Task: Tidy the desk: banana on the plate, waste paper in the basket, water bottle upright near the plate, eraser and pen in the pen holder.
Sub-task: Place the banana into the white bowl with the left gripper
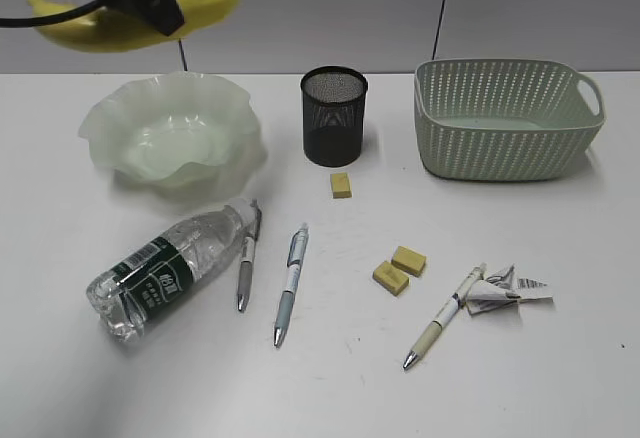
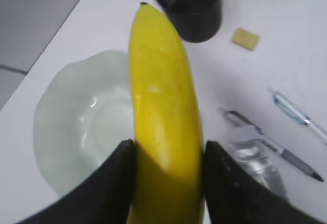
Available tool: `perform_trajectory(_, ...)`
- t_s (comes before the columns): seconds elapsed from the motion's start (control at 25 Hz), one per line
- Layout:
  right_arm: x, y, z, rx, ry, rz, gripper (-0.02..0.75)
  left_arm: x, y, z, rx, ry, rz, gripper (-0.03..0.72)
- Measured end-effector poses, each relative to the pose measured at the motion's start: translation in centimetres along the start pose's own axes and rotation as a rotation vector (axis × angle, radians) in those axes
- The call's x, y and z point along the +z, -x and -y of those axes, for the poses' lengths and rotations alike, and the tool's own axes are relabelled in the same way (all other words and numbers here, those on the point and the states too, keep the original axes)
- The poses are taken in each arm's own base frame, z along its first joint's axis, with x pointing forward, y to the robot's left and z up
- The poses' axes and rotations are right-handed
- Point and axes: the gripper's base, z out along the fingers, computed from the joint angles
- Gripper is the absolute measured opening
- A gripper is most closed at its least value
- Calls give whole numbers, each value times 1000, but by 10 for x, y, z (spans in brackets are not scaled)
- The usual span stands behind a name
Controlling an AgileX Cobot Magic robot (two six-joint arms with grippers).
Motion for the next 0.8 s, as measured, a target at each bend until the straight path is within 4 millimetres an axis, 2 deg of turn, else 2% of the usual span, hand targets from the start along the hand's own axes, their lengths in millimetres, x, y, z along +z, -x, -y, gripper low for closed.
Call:
perform_trajectory(0.12, 0, 0, 0, 0, 0, 0, 456, 21, -14, -31, -113, 21, 10, 312)
perform_trajectory(0.32, 0, 0, 0, 0, 0, 0, 456, 74, -31, -56, -221, 12, -2, 312)
perform_trajectory(0.44, 0, 0, 0, 0, 0, 0, 456, 113, -39, -62, -243, 13, -17, 312)
perform_trajectory(0.56, 0, 0, 0, 0, 0, 0, 456, 143, -45, -64, -255, 26, -10, 312)
perform_trajectory(0.68, 0, 0, 0, 0, 0, 0, 456, 161, -49, -65, -267, 36, 1, 311)
perform_trajectory(0.8, 0, 0, 0, 0, 0, 0, 456, 166, -49, -65, -292, 33, 14, 311)
